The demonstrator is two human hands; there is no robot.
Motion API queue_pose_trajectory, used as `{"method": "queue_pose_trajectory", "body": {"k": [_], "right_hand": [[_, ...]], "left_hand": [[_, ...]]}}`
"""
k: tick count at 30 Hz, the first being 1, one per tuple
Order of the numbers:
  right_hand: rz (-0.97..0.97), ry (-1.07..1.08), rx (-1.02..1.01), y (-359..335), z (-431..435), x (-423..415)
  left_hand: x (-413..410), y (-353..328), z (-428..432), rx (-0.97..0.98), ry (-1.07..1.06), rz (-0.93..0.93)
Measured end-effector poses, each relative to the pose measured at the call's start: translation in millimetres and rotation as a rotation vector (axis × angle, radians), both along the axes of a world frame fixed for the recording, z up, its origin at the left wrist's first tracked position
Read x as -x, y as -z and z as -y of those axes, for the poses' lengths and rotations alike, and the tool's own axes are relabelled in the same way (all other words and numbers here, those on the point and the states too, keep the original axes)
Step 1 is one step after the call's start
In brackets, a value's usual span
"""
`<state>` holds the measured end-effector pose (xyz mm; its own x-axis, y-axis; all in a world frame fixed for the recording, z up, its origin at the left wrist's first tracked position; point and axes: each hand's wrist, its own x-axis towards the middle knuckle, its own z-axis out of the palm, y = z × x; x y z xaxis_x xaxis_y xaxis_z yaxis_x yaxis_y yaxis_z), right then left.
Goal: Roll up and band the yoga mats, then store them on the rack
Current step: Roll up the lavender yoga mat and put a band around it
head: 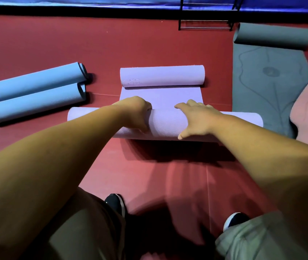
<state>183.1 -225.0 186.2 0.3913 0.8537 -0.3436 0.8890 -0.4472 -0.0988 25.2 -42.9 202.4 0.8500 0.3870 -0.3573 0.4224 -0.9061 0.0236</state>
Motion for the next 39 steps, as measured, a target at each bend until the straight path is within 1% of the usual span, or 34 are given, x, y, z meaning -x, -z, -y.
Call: {"method": "queue_pose_trajectory", "body": {"k": [3,5,9,10,13,15,17,21,24,27,32,35,39], "right_hand": [[-0.045,0.018,-0.022,0.9,-2.3,0.3],[-0.071,0.027,-0.031,0.6,-2.8,-2.8],[-0.096,0.064,-0.038,-3.3,-2.1,-4.2],[-0.1,0.066,-0.033,-3.1,-2.3,-4.5],[-0.076,0.038,-0.004,-0.9,-2.0,-4.7],[-0.028,0.013,0.029,1.2,-0.7,-3.1],[0.014,-0.005,0.009,3.3,-0.3,-0.7],[-0.042,0.02,-0.047,3.4,-3.1,-3.8],[-0.072,0.045,-0.052,-2.1,-2.5,-7.4],[-0.086,0.063,-0.029,-2.6,-2.0,-8.1],[-0.057,0.042,0.035,2.9,0.4,-6.2],[-0.019,-0.001,-0.015,4.0,1.7,-2.6],[-0.073,0.013,-0.077,0.1,-1.0,-5.6]], "left_hand": [[1.3,3.9,-1.8,0.024,-0.012,-0.037],[2.8,7.4,-2.2,0.005,-0.008,-0.03],[5.0,16.3,6.0,-0.141,0.064,-0.039],[3.7,17.3,8.0,-0.15,0.065,-0.019],[0.2,8.3,7.5,-0.082,0.035,0.027],[0.0,0.3,4.1,-0.04,0.021,0.018],[0.7,-2.9,2.4,-0.011,0.018,-0.001],[2.2,1.7,1.9,0.009,0.014,-0.023],[7.5,9.0,1.0,-0.069,0.074,0.052],[7.0,15.4,6.5,-0.134,0.118,0.057],[0.2,6.4,4.0,-0.005,0.061,0.064],[3.0,5.4,-1.8,0.045,0.028,0.056],[7.1,7.6,-0.8,0.033,0.02,0.043]]}}
